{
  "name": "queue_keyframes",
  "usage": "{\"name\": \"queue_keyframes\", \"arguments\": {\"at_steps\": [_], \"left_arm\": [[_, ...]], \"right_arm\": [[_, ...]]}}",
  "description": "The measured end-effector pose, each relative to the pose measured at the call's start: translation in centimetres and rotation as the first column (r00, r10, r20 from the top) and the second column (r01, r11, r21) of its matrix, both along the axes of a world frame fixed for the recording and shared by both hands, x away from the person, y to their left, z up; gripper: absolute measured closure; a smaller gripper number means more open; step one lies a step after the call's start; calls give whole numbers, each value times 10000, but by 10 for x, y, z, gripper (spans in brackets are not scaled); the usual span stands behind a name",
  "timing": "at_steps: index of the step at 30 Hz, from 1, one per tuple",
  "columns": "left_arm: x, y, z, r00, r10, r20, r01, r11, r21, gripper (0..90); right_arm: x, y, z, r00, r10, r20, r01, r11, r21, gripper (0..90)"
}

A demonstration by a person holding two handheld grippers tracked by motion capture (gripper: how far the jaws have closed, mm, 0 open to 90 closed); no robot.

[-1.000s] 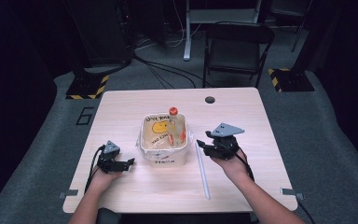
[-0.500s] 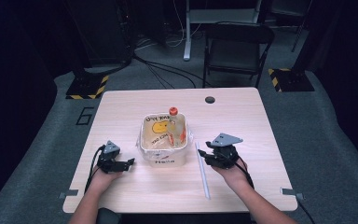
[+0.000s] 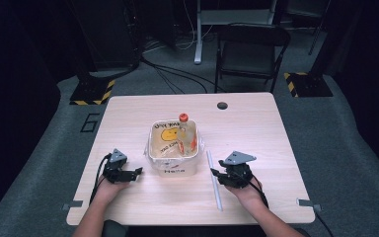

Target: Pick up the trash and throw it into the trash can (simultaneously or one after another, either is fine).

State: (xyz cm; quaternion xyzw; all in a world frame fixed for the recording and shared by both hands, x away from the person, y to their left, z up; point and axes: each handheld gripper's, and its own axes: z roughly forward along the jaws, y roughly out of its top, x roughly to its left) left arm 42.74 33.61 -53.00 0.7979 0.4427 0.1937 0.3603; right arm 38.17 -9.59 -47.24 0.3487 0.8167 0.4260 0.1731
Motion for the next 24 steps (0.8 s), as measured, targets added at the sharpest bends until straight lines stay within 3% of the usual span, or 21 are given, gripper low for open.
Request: {"name": "queue_keyframes", "arguments": {"at_steps": [7, 13, 24], "left_arm": [[0, 0, 0, 10000, 3, 7, -3, 10000, 1, 158], [0, 0, 0, 10000, 7, 9, -7, 10000, -7, 158], [0, 0, 0, 10000, -4, -3, 4, 10000, -10, 158]], "right_arm": [[-4, 2, -17, 9991, 30, -431, -32, 10000, -63, 538], [-3, 1, -23, 9971, 55, -763, -63, 9999, -102, 542], [-8, 1, -30, 9948, 281, -981, -308, 9992, -260, 550]]}}
